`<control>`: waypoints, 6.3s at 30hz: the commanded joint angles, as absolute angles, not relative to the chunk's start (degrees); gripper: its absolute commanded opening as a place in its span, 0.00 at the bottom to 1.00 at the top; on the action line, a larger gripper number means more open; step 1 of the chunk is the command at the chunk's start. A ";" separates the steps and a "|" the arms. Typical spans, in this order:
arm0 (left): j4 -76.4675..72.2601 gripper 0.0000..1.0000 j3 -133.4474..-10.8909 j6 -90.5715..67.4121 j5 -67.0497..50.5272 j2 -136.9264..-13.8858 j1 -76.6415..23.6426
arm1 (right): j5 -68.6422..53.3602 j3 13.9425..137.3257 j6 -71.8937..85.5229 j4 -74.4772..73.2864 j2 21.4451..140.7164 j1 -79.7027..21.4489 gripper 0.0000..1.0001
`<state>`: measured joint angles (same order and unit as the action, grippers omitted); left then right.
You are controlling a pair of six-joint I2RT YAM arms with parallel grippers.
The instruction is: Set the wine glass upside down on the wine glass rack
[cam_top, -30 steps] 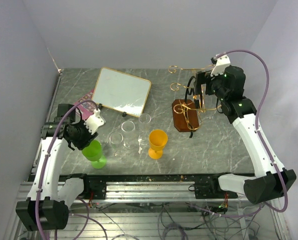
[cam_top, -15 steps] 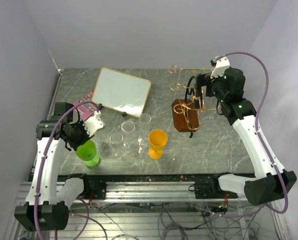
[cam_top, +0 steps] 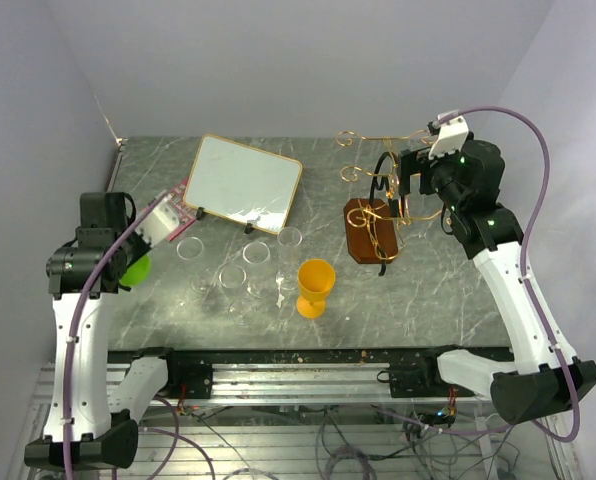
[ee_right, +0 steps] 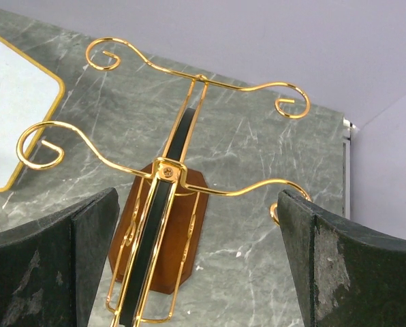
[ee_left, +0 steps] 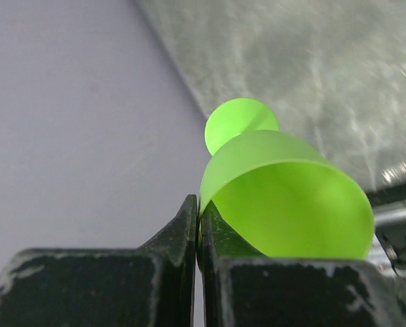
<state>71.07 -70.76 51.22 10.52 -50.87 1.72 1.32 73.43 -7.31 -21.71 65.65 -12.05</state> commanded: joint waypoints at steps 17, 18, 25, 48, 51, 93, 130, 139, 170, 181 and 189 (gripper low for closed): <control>28.85 0.07 -96.22 6.41 -25.01 -59.90 2.17 | -36.81 85.64 -7.97 -19.11 71.55 -13.39 1.00; 26.49 0.07 -96.17 3.58 -28.01 -60.57 2.17 | -37.86 85.91 -6.59 -17.76 72.38 -13.64 1.00; 6.67 0.07 -92.55 -23.70 -42.31 -66.61 2.07 | -40.40 86.71 6.10 -7.35 78.36 -17.23 0.94; -4.34 0.07 -82.83 -31.76 -39.82 -69.76 -7.65 | -32.09 100.76 14.05 -9.23 89.73 -25.97 0.47; -4.33 0.07 -82.43 -31.52 -39.78 -69.74 -7.82 | -30.94 101.45 13.57 -9.88 90.16 -26.51 0.38; 19.31 0.90 -86.47 -12.34 -22.99 -63.47 -8.44 | 4.70 95.22 -24.01 -14.08 82.43 -25.75 0.00; 22.50 0.87 -82.00 -1.77 -23.66 -61.21 -7.73 | 12.21 95.48 -47.39 -19.94 91.93 -26.72 0.00; 22.68 0.87 -82.24 -1.32 -23.44 -61.27 -7.58 | 14.62 95.23 -51.91 -20.01 95.22 -26.98 0.00; 23.21 0.88 -82.09 0.70 -22.74 -61.84 -7.29 | 26.59 98.18 -62.42 -15.25 105.65 -27.05 0.00; 23.13 0.88 -81.67 0.98 -22.68 -61.51 -7.29 | 24.66 99.23 -63.05 -14.36 106.12 -28.04 0.00; 23.03 0.88 -81.23 1.14 -22.70 -61.14 -7.29 | 24.96 99.88 -64.54 -13.37 107.28 -30.35 0.00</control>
<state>23.57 -81.89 0.45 -23.16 -61.95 -7.70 24.95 97.71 -63.51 -15.62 106.19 -29.52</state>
